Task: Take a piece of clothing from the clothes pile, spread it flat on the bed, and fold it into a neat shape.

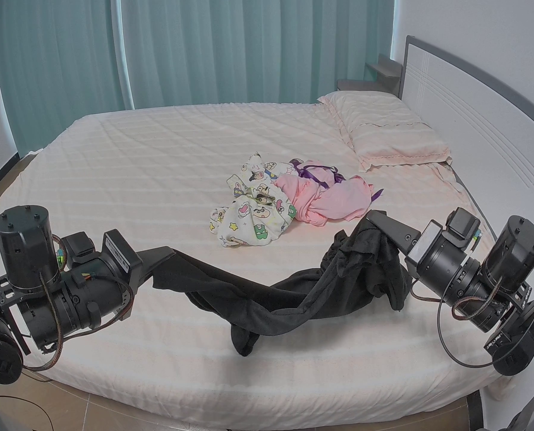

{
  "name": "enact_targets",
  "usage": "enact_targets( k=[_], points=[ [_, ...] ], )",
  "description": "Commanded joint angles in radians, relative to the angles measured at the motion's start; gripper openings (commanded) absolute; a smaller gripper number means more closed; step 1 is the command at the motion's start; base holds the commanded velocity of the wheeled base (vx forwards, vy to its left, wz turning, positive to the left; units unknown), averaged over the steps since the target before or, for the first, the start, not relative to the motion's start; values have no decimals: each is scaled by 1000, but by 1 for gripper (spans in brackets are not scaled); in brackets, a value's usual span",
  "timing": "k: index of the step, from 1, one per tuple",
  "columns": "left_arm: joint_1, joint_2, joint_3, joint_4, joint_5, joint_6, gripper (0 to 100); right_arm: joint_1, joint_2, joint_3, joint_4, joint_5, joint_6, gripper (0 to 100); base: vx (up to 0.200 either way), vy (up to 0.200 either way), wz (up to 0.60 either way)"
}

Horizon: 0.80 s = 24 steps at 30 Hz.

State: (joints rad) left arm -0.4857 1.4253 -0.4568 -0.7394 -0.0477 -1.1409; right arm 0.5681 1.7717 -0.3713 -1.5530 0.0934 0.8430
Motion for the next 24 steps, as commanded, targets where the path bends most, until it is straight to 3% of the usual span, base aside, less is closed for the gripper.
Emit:
enact_targets(
  k=[1, 24],
  points=[
    [-2, 1, 0, 0, 0, 1, 0, 4, 8, -1, -10, -6, -4, 0, 0, 200, 0],
    [-2, -32, 0, 3, 3, 4, 0, 36, -6, 11, -10, -9, -19, 0, 0, 200, 0]
  ],
)
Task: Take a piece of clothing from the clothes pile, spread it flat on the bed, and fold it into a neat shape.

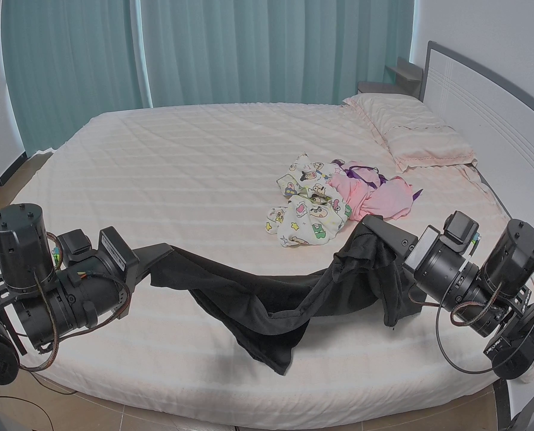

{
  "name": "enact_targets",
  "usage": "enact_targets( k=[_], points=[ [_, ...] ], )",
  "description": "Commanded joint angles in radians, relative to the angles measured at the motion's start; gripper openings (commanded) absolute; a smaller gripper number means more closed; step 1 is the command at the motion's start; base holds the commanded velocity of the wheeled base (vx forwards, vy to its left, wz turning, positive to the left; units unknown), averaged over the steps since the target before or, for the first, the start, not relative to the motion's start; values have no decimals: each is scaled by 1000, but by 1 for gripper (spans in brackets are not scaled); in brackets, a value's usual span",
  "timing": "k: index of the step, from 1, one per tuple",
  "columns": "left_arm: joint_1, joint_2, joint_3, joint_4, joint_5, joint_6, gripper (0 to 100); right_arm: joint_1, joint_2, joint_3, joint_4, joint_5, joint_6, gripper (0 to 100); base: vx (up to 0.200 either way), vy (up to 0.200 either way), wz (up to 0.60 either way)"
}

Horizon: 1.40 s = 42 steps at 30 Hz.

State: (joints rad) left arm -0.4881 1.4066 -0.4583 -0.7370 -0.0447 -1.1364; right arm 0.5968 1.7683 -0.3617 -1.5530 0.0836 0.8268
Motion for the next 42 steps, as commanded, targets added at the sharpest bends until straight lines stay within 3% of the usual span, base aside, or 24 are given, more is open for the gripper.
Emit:
enact_targets(
  k=[1, 42],
  points=[
    [0, -17, 1, 1, 0, 0, 0, 14, -3, 1, -10, 1, -3, 0, 0, 200, 0],
    [2, -32, 0, 1, 2, 4, 0, 44, -27, 3, -10, -13, -17, 0, 0, 200, 0]
  ],
)
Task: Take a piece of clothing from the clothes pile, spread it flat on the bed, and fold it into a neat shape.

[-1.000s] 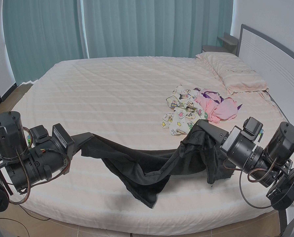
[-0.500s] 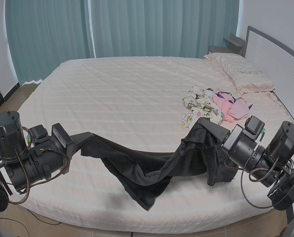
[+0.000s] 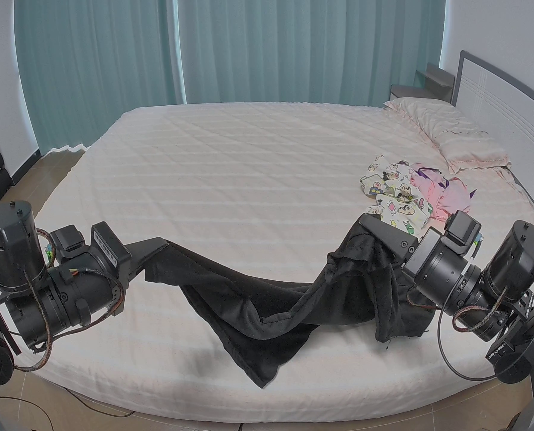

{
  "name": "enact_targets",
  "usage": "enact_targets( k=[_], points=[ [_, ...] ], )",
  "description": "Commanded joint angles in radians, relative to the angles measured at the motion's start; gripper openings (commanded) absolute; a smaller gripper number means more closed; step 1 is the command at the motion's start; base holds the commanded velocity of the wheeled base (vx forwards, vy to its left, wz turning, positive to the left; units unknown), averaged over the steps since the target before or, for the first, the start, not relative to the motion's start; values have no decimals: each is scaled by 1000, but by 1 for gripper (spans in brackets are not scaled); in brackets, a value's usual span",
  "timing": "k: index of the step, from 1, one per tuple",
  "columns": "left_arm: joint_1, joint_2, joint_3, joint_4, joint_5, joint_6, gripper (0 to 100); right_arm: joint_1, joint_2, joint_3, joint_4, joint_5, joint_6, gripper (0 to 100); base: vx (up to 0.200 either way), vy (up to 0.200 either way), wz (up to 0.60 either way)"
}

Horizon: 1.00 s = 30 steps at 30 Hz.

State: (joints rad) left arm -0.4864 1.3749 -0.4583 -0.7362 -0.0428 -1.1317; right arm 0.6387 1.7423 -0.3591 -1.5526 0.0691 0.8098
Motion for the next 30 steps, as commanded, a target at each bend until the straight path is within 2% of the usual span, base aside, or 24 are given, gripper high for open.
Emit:
enact_targets(
  k=[1, 7, 11, 17, 24, 30],
  points=[
    [0, 0, 0, 0, 0, -2, 0, 2, -3, 0, -11, 1, 0, 0, 0, 200, 0],
    [0, 3, 1, 0, 0, 0, 0, 1, -7, 0, -11, 1, 0, 0, 0, 200, 0],
    [-1, 9, 9, -2, -2, 6, 0, -27, -9, -1, -12, 1, -1, 0, 0, 200, 0],
    [-6, 12, 15, -3, -6, 7, 0, -37, -9, 2, -11, 1, -14, 0, 0, 0, 0],
    [-11, 19, 17, 0, -29, 7, 0, -56, -30, 40, -11, 14, -35, 0, -200, 0, 0],
    [-28, 10, 17, 1, -28, 12, 0, -45, -99, 95, -11, 78, -73, 0, -200, 0, 0]
  ],
)
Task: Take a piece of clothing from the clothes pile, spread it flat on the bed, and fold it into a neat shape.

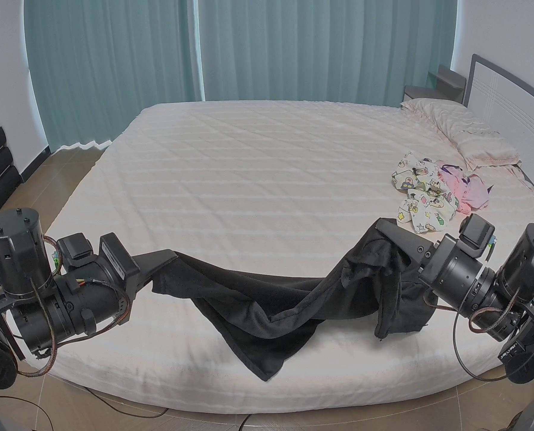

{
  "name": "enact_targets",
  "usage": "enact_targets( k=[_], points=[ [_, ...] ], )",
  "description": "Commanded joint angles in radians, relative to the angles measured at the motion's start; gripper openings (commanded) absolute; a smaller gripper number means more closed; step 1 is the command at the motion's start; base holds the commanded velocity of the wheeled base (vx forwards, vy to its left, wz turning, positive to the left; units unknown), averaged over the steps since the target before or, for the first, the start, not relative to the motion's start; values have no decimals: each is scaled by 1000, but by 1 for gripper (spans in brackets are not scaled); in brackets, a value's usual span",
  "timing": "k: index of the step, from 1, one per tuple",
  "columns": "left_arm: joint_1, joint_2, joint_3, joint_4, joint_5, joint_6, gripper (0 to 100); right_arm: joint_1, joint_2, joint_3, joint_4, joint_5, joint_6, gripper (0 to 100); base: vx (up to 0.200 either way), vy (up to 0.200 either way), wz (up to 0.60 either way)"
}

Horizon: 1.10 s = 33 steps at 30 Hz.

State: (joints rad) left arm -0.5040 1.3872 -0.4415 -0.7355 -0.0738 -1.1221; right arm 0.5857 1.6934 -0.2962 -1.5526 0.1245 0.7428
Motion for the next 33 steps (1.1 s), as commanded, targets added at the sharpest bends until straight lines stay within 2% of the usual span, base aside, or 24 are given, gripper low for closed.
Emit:
enact_targets(
  k=[1, 8, 13, 20, 21, 22, 24, 27, 28, 30, 32, 33],
  points=[
    [-14, -2, 0, 1, 5, 2, 0, 14, -64, 45, -11, 38, -8, 0, -200, 0, 0],
    [-54, -63, 0, 13, 11, 12, 0, 43, -147, 68, -11, 72, -13, 0, -200, 0, 0],
    [-60, -148, -8, 77, 12, 74, 0, 55, -230, 60, 45, 86, -14, 0, -200, 0, 0],
    [-60, -274, -54, 139, 19, 82, 0, 100, -486, -20, 230, 89, -10, 0, -200, 0, 0],
    [-60, -301, -82, 156, 37, 82, 0, 101, -566, -75, 305, 89, -2, 0, 0, 0, 0],
    [-60, -301, -82, 156, 37, 82, 0, 101, -566, -75, 305, 89, -2, 0, 0, 0, 0],
    [-65, -344, -134, 183, 75, 82, 0, 91, -644, -196, 454, 83, 47, 0, 0, 0, 0],
    [-65, -355, -164, 211, 80, 82, 0, 48, -653, -322, 568, 84, 109, 0, 0, 0, 0],
    [-60, -356, -194, 235, 80, 82, 0, -38, -640, -455, 664, 95, 162, 0, 0, 0, 0],
    [-57, -352, -230, 252, 81, 81, 0, -141, -586, -606, 749, 118, 224, 0, 0, 0, 0],
    [-54, -344, -256, 262, 86, 81, 0, -218, -535, -704, 792, 142, 262, 0, 0, 0, 0],
    [-54, -341, -260, 262, 88, 81, 0, -224, -531, -712, 793, 146, 265, 0, 0, 0, 0]
  ],
)
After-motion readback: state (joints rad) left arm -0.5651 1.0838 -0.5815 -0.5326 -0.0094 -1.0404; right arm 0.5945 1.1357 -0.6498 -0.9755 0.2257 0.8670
